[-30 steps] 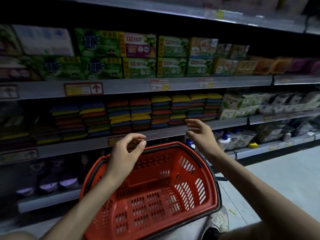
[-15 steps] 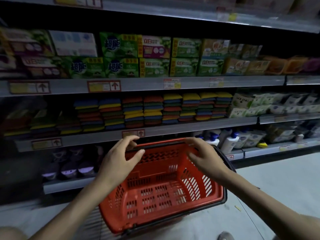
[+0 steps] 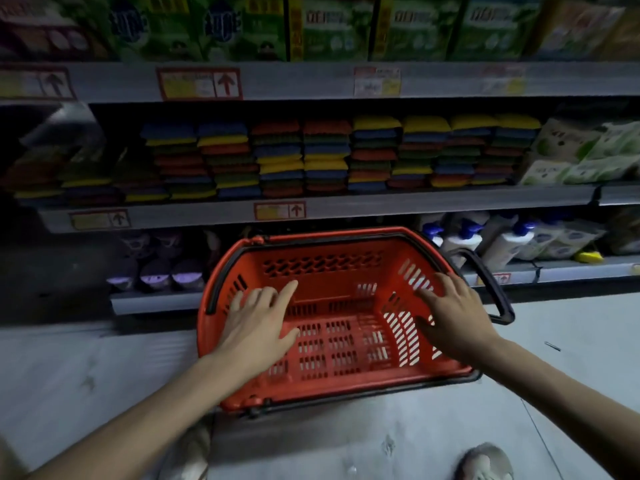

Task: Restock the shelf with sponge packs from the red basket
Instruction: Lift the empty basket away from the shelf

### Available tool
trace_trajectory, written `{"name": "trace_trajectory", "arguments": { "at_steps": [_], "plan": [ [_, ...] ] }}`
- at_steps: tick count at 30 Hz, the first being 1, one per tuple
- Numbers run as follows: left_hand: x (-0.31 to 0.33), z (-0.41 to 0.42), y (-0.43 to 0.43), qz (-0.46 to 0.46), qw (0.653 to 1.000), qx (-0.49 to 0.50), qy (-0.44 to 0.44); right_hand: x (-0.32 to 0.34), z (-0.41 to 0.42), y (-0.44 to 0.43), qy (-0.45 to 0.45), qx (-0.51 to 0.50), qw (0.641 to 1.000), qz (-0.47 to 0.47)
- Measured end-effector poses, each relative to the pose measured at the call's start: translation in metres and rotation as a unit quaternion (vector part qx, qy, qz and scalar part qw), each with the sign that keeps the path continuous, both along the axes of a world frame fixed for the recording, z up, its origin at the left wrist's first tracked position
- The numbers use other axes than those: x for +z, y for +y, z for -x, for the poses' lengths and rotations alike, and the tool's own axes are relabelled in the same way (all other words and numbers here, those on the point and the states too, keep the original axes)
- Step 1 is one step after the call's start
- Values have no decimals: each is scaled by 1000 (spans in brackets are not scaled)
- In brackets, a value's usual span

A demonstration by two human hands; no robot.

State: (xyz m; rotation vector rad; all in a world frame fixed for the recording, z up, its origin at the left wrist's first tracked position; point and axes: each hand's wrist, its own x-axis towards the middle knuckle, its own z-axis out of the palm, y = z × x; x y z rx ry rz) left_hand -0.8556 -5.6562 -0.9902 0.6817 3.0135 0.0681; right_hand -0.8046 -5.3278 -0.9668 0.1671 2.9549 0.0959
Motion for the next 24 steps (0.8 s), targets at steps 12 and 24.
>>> {"name": "trace_trajectory", "arguments": {
  "at_steps": [12, 24],
  "plan": [
    [-30, -31, -33, 68, 985, 161, -3, -39, -24, -12, 20, -40, 999, 7],
    [-27, -23, -62, 10, 982, 186, 25, -42, -33, -48, 72, -52, 995, 48]
  ]
}}
